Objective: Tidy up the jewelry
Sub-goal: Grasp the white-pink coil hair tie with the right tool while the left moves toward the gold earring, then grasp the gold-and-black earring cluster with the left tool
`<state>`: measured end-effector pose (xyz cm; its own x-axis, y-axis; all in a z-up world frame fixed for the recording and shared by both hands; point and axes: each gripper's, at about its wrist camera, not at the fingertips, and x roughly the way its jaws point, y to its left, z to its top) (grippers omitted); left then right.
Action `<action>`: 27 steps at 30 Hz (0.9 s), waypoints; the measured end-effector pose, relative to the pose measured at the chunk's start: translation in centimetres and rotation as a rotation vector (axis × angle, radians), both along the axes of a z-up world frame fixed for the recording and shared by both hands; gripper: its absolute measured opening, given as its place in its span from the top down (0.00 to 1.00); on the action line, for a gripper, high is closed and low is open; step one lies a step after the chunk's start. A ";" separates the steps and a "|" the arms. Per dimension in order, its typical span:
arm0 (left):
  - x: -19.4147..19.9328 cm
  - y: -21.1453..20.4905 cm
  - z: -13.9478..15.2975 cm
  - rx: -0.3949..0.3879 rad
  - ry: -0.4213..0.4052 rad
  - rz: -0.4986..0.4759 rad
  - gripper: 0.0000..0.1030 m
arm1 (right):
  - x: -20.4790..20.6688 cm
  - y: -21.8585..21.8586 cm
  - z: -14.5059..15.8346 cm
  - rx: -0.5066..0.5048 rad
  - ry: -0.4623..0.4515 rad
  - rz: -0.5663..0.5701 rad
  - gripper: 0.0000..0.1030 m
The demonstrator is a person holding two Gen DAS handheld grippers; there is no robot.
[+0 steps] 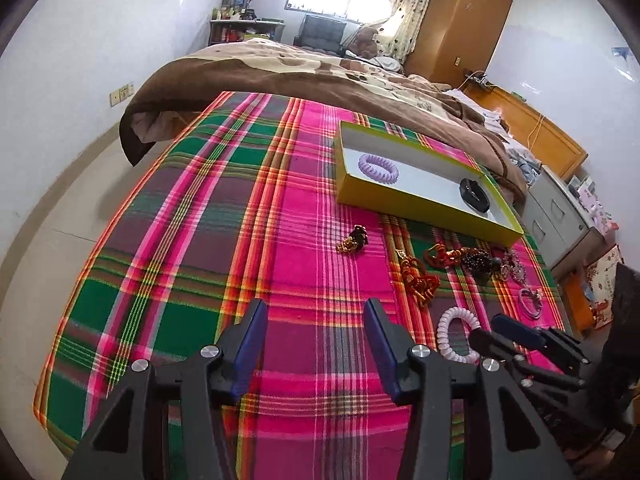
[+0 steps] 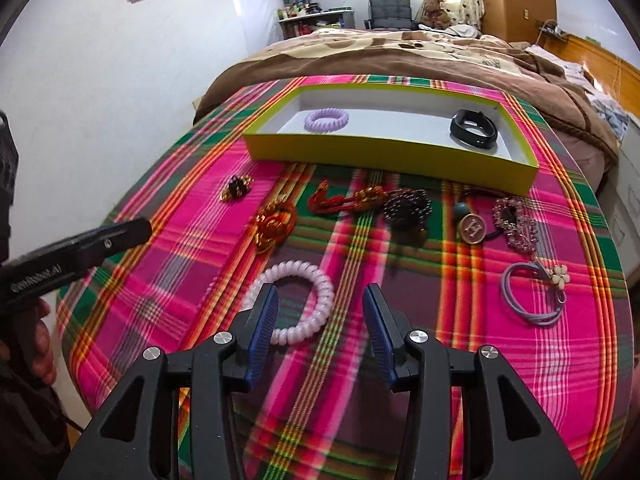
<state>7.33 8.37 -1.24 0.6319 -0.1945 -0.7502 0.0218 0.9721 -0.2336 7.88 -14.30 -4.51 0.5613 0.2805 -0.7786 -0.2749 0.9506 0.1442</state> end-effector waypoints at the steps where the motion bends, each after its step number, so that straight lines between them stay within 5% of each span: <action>1: 0.0 0.0 0.0 0.001 0.000 -0.001 0.52 | 0.0 0.1 -0.2 -0.003 0.004 -0.003 0.56; 5: -0.2 -0.1 -0.1 -0.003 0.003 -0.009 0.52 | -0.3 0.6 -0.5 -0.022 0.002 -0.008 0.58; 8: -0.3 -0.2 -0.3 -0.001 0.008 -0.013 0.52 | -0.3 0.6 -0.5 -0.045 0.002 -0.015 0.77; 13: -0.3 -0.5 -0.4 -0.001 0.016 -0.020 0.52 | -0.2 0.4 -0.5 -0.092 -0.004 0.000 0.89; 27: 1.1 -1.7 -1.0 0.026 0.026 -0.047 0.52 | 0.7 -3.8 0.3 -0.078 -0.032 -0.094 0.91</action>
